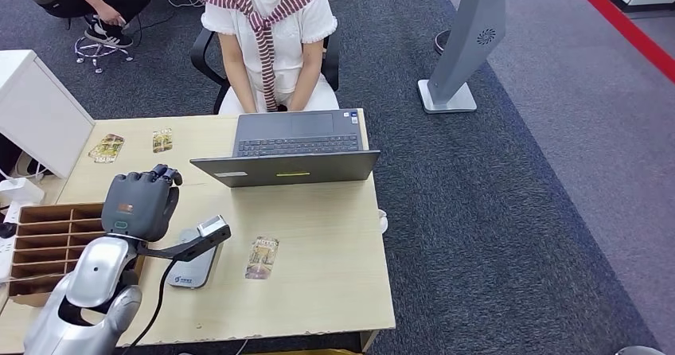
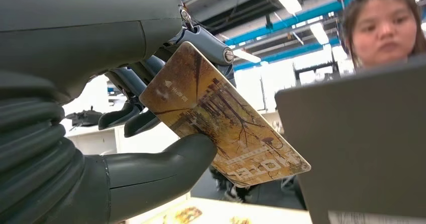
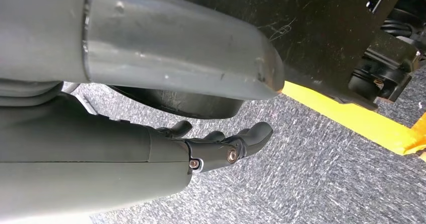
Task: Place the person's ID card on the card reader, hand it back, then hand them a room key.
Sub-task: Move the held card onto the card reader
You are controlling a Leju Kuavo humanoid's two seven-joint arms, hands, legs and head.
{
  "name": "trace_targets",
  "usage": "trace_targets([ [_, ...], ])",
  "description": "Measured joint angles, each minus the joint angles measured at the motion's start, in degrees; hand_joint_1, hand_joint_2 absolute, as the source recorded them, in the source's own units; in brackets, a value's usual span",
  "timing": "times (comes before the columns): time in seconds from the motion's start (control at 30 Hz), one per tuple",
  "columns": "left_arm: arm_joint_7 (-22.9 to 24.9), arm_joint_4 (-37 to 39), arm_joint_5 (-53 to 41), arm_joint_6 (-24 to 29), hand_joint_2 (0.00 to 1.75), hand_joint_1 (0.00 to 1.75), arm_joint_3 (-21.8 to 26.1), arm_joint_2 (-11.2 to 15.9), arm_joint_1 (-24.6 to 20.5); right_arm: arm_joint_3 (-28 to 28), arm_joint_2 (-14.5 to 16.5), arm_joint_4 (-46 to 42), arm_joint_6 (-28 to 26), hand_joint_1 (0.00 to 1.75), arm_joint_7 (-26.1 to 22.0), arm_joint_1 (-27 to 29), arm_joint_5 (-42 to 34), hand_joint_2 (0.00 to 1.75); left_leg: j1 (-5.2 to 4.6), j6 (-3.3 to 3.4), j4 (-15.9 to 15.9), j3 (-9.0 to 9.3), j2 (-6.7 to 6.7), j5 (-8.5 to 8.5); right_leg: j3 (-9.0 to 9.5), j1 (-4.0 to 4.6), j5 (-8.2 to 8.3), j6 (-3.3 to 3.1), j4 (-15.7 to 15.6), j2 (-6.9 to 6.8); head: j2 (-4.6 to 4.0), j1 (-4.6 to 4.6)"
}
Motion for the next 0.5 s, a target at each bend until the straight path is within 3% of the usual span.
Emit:
trace_targets([
  [0.5,3.2,1.3,0.9,-1.6,1.75,1.75,-2.7,0.3,3.1,-1.5,0.2,0.0,-0.2,0.00,0.1,0.0,0.1,0.00,-0.01,0.00,0.0,-0.03,0.00,0.00,0.00,-0.01,0.00,0.00,0.0,0.01,0.00,0.01],
])
